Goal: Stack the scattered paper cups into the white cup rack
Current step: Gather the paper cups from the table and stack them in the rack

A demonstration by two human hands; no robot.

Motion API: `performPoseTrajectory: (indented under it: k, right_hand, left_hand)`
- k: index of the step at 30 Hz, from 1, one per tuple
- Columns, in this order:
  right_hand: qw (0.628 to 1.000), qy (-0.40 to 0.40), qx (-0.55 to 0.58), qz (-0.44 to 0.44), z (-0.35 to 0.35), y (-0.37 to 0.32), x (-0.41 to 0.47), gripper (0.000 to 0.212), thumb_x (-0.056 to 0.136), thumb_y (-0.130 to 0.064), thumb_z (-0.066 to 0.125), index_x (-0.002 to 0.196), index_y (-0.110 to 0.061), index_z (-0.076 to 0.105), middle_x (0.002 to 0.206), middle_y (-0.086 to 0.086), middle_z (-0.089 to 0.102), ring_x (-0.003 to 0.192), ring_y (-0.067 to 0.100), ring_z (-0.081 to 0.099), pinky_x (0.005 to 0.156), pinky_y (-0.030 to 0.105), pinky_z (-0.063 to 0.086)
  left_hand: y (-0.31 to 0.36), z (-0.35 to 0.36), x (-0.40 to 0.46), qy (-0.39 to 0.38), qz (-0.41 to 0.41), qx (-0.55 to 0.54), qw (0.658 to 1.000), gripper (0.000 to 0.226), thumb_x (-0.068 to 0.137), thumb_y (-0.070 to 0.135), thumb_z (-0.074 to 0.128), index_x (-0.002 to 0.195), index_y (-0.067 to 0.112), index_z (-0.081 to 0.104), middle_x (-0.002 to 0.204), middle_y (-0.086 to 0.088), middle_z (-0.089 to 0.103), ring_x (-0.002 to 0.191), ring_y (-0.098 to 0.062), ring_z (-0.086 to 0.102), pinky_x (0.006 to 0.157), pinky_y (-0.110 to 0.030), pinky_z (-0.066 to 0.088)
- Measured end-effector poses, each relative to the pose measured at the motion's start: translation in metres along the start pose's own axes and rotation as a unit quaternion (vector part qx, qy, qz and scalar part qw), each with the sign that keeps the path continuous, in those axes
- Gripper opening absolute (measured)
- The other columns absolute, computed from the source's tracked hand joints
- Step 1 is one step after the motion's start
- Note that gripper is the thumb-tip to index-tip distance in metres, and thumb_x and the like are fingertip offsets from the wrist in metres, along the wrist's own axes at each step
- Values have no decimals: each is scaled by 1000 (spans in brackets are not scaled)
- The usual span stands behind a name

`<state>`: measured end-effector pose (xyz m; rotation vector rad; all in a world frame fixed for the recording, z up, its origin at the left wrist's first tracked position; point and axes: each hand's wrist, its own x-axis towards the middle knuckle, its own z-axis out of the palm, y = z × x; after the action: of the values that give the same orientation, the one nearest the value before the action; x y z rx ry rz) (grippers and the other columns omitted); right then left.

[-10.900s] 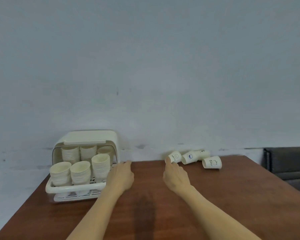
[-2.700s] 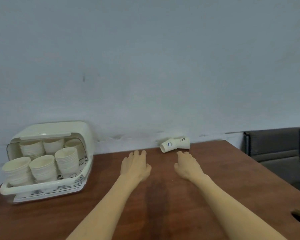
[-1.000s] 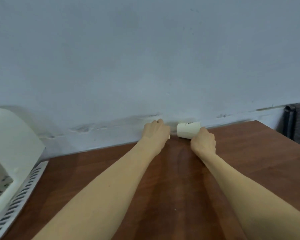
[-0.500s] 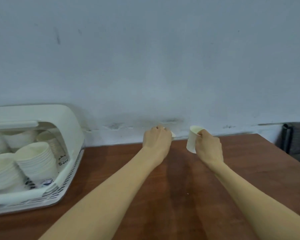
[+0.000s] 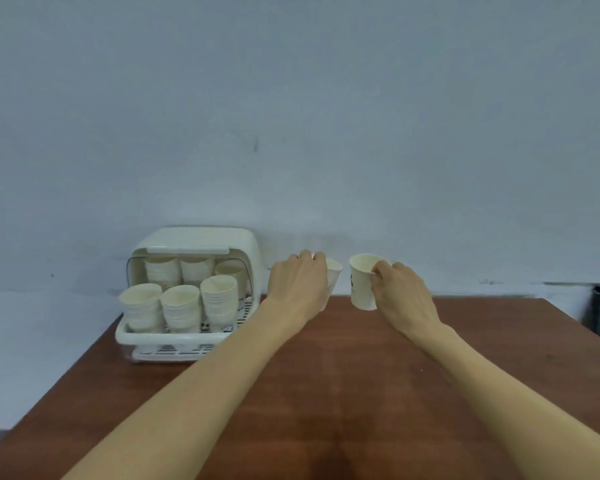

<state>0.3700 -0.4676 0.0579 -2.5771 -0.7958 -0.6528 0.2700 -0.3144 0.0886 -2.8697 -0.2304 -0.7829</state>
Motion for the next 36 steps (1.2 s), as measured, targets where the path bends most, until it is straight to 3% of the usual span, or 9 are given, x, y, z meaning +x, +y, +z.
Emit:
performPoseTrajectory:
  k: [12, 16, 22, 28, 36]
  right_hand:
    - [989, 0, 111, -100, -2, -166, -31, 19, 96, -22, 41, 95, -8, 55, 85, 7, 54, 80, 31, 52, 68, 39, 43]
    - [986, -10, 123, -112, 11, -198, -34, 20, 97, -22, 41, 96, -9, 55, 84, 8, 55, 81, 31, 52, 68, 39, 43]
    - [981, -10, 137, -137, 40, -241, -20, 19, 97, -21, 42, 95, -11, 58, 86, 8, 60, 80, 32, 55, 65, 39, 42]
    - [976, 3, 165, -141, 72, -284, 9, 20, 96, -18, 40, 91, -11, 58, 82, 6, 63, 73, 26, 55, 60, 39, 44]
    - [986, -52, 80, -136, 118, -302, 34, 24, 98, -20, 36, 107, -10, 56, 96, 8, 61, 86, 29, 56, 62, 37, 44]
  left_hand:
    - [-119, -53, -112, 37, -147, -39, 988, 25, 96, 24, 36, 111, 13, 53, 108, -7, 59, 94, -32, 60, 63, -35, 36]
    - [-152, -54, -134, 38, -186, -44, 981, 21, 96, 24, 35, 103, 14, 52, 101, -5, 58, 87, -30, 60, 67, -36, 44]
    - [-194, -42, -160, 62, -225, -60, 970, 21, 97, 28, 36, 99, 16, 53, 91, 1, 53, 81, -25, 57, 62, -32, 37]
    - [-228, -25, -171, 80, -259, -64, 960, 21, 98, 31, 37, 100, 18, 53, 91, 1, 53, 82, -24, 58, 63, -34, 42]
    - [-263, 2, -166, 131, -275, -72, 950, 20, 97, 29, 40, 95, 18, 56, 86, 3, 54, 71, -20, 54, 55, -34, 45]
